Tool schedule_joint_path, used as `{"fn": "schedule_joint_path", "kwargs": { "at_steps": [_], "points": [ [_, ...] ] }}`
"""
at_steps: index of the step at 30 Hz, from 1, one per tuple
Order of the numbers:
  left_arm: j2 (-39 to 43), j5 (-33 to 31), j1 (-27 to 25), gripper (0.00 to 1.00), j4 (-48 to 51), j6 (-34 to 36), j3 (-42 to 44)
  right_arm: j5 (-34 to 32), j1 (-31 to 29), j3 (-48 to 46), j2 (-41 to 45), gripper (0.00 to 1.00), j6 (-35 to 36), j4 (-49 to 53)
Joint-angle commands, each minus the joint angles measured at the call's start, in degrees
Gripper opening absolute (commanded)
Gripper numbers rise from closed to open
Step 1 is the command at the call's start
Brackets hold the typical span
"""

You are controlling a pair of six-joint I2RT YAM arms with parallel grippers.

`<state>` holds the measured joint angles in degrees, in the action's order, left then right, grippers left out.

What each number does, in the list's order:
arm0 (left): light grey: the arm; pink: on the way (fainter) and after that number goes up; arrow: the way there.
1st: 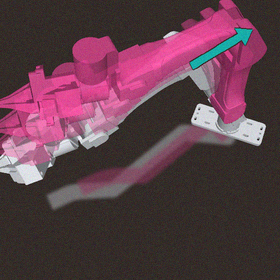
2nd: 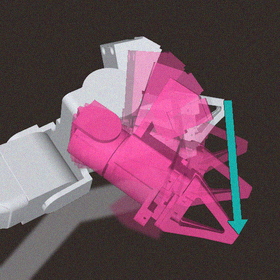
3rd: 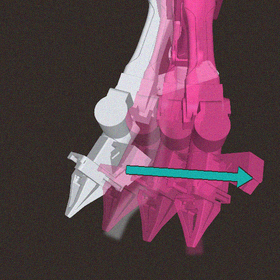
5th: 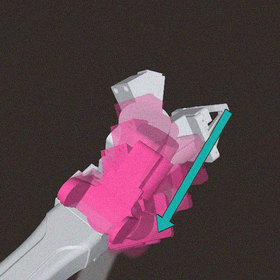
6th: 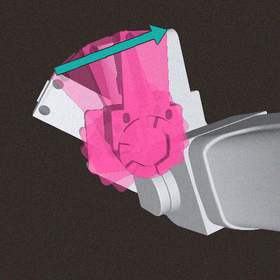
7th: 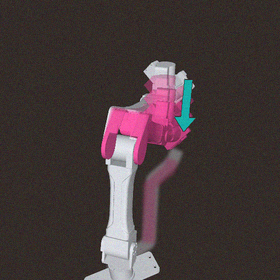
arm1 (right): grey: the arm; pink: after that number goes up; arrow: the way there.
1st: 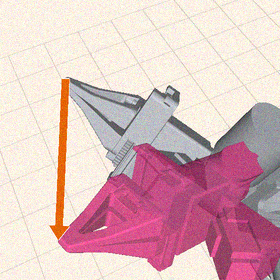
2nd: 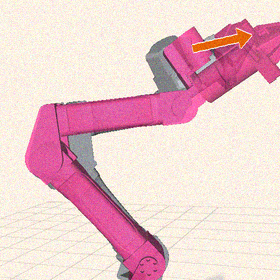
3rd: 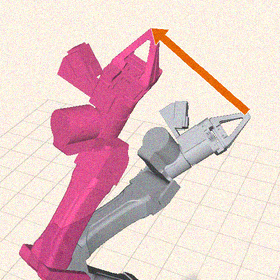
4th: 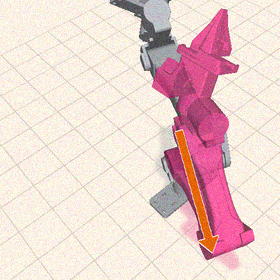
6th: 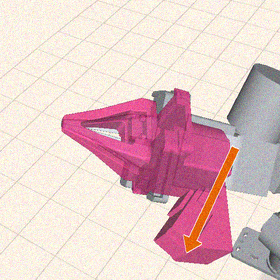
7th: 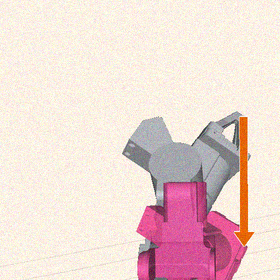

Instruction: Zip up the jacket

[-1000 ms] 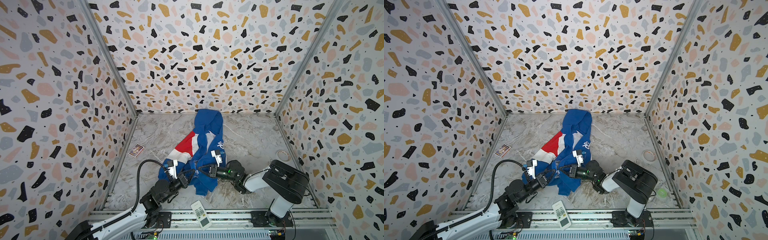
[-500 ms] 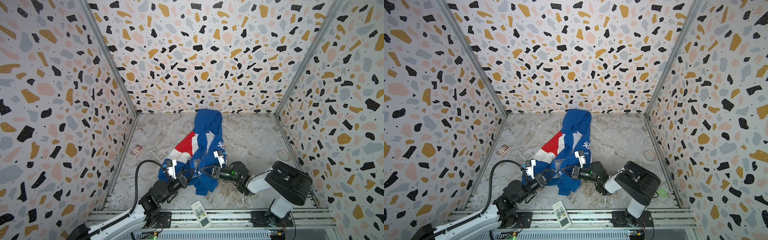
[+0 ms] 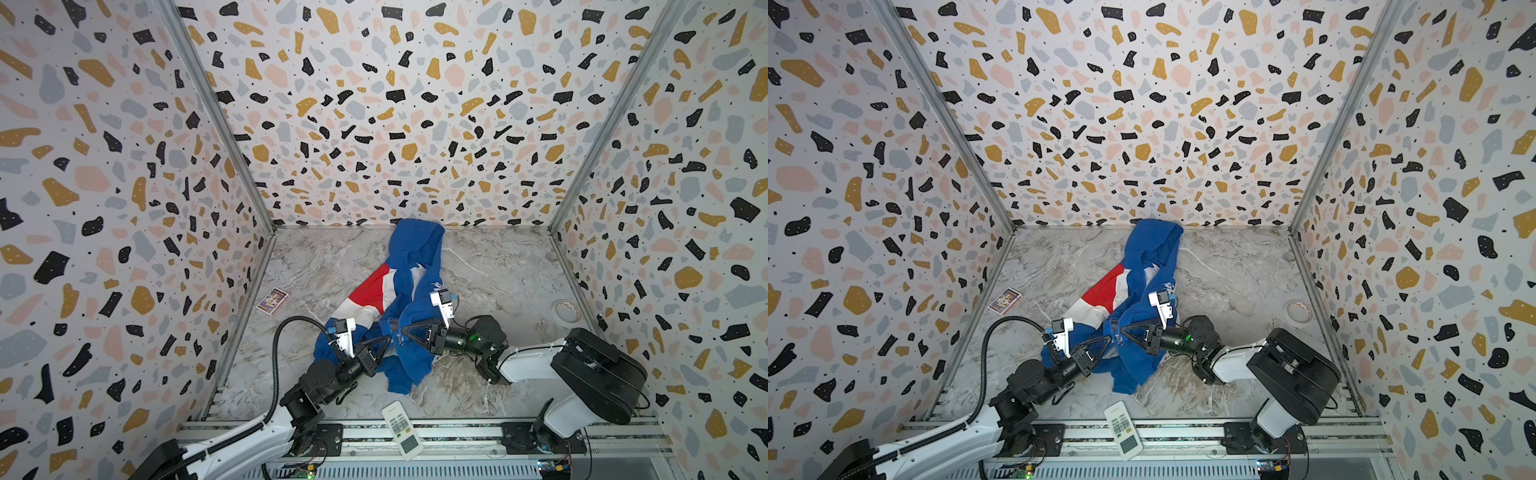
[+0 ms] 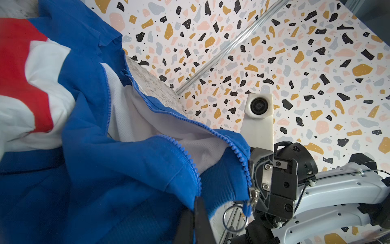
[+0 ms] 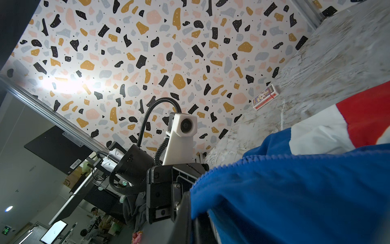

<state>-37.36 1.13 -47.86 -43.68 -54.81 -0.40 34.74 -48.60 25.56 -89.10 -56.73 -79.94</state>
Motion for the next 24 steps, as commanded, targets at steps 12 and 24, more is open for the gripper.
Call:
{"fn": "schedule_joint_path", "kwargs": {
  "at_steps": [12, 24],
  "points": [
    [5.27, -0.73, -0.23, 0.00, -0.42, 3.04, 0.41, -3.45, -0.42, 1.76, 8.77, 0.00, 8.19, 17.45],
    [2.38, 1.92, -0.25, 0.00, -1.98, 3.03, -1.09, -6.24, -2.08, 3.80, 8.24, 0.00, 8.94, 21.56]
  ]
}}
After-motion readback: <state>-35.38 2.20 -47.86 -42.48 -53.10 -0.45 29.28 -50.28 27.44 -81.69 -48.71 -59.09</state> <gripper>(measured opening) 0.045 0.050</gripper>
